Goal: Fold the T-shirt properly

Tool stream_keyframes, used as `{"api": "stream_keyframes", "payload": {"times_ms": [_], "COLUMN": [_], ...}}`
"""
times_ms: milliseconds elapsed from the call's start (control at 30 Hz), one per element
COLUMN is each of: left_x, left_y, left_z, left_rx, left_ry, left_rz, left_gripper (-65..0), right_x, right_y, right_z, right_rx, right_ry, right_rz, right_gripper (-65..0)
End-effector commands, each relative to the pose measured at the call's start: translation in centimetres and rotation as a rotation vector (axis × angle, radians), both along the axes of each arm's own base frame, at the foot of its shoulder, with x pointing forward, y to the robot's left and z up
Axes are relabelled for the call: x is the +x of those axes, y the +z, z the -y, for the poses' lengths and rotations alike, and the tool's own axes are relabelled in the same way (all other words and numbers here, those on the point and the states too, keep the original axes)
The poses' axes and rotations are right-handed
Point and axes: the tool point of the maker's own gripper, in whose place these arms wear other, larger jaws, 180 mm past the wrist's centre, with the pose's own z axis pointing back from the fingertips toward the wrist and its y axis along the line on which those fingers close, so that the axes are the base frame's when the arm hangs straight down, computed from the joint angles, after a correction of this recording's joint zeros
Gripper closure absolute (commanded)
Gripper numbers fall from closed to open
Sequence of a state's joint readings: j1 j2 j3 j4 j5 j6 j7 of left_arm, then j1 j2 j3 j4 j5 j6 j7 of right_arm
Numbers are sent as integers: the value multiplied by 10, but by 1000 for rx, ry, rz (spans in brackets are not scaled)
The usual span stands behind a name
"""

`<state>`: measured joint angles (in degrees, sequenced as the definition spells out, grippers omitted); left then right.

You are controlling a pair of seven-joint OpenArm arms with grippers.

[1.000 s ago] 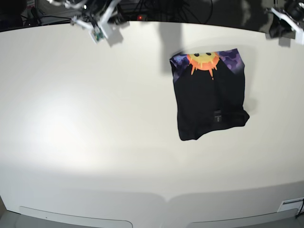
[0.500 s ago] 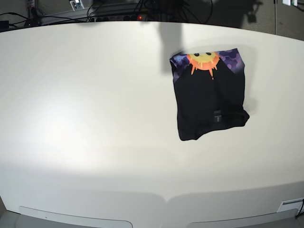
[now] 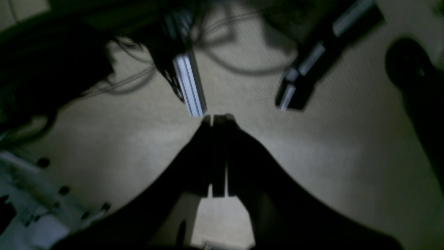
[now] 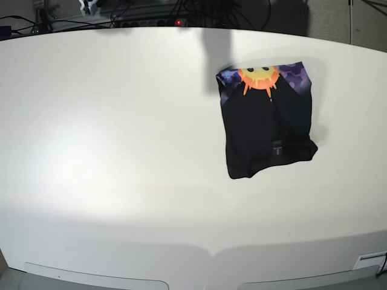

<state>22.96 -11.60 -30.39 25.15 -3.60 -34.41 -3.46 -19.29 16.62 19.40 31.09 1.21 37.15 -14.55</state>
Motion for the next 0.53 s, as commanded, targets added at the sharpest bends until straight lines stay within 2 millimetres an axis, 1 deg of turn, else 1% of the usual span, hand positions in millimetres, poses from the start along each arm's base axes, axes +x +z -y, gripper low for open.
{"api": "stream_keyframes", "payload": {"times_ms": [0, 67, 167, 233, 333, 400, 500], "left_x": [5, 12, 20, 25, 34, 38, 40], "left_y": [1, -6, -13, -15, -17, -18, -18], "left_z": [-9, -5, 1, 6, 15, 18, 22], "left_rx": [12, 16, 19, 9, -5, -3, 7], "left_ry": [5, 20, 39, 46, 50, 36, 24], "left_rz": [10, -13, -37, -33, -20, -6, 8], "left_gripper": [0, 0, 0, 0, 0, 0, 0], "right_x": [3, 11, 25, 30, 31, 28, 23], "right_y": [-3, -10, -14, -16, -20, -21, -22], "right_z": [2, -6, -16, -18, -17, -20, -23], "right_rx": [1, 18, 42, 34, -8, -10, -17], "right_ry": [9, 17, 56, 87, 110, 138, 186], "right_rz": [-5, -17, -24, -25, -25, -36, -52], "right_gripper": [0, 0, 0, 0, 0, 0, 0]}}
